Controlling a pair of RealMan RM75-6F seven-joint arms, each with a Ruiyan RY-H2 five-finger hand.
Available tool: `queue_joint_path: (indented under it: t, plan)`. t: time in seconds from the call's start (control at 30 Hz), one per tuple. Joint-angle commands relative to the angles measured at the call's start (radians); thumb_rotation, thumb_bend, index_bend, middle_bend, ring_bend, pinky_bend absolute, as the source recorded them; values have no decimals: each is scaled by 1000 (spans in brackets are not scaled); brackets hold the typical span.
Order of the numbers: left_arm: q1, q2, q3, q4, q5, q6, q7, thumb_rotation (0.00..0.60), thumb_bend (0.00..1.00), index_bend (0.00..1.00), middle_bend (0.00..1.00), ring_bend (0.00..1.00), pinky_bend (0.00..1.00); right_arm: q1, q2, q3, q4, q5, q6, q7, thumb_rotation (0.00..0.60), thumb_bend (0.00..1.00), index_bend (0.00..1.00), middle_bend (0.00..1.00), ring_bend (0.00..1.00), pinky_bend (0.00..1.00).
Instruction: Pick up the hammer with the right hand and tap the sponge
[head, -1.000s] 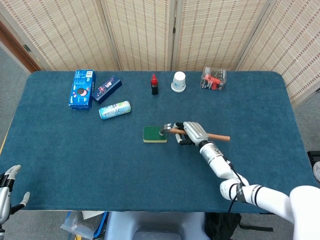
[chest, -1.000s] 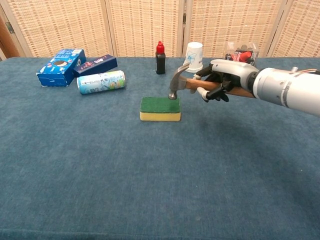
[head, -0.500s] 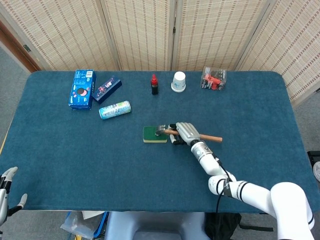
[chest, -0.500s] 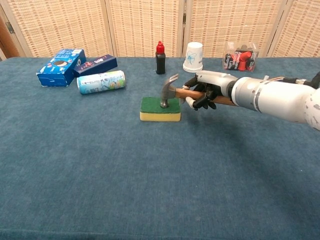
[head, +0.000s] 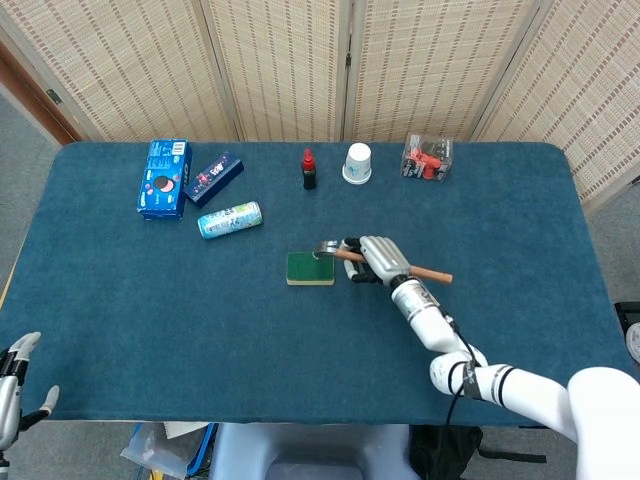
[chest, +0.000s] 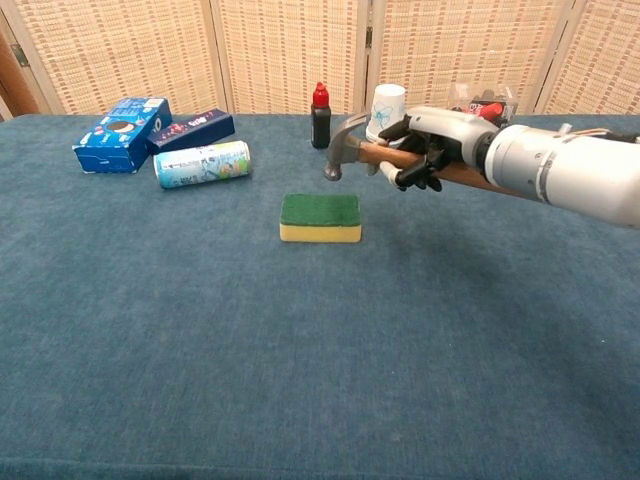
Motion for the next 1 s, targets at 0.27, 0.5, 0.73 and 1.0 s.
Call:
queue_joint_path:
  t: [0.27, 0.5, 0.73, 1.0]
  plan:
    - [-1, -2, 4, -5, 7, -2, 4, 600, 318, 81, 127, 135, 0, -24, 31, -14, 34, 31, -5, -8, 600, 819, 673, 765, 710, 727]
    - [-3, -4, 6, -12, 13, -4, 10, 600, 317, 81, 126, 135, 0, -30, 11, -16, 123, 23, -38, 53, 600, 710, 642, 645, 562, 560]
    - [1, -1, 6, -12, 8, -2, 11, 600, 318, 81, 126, 134, 0, -36, -17, -30, 207, -58, -51, 154, 600, 349, 160, 304, 224, 274]
    - [-6, -2, 1, -11, 11, -6, 10, 600, 318, 81, 126, 134, 0, -86, 39, -48, 180, -159, 33, 247, 600, 223, 0, 134, 84, 159]
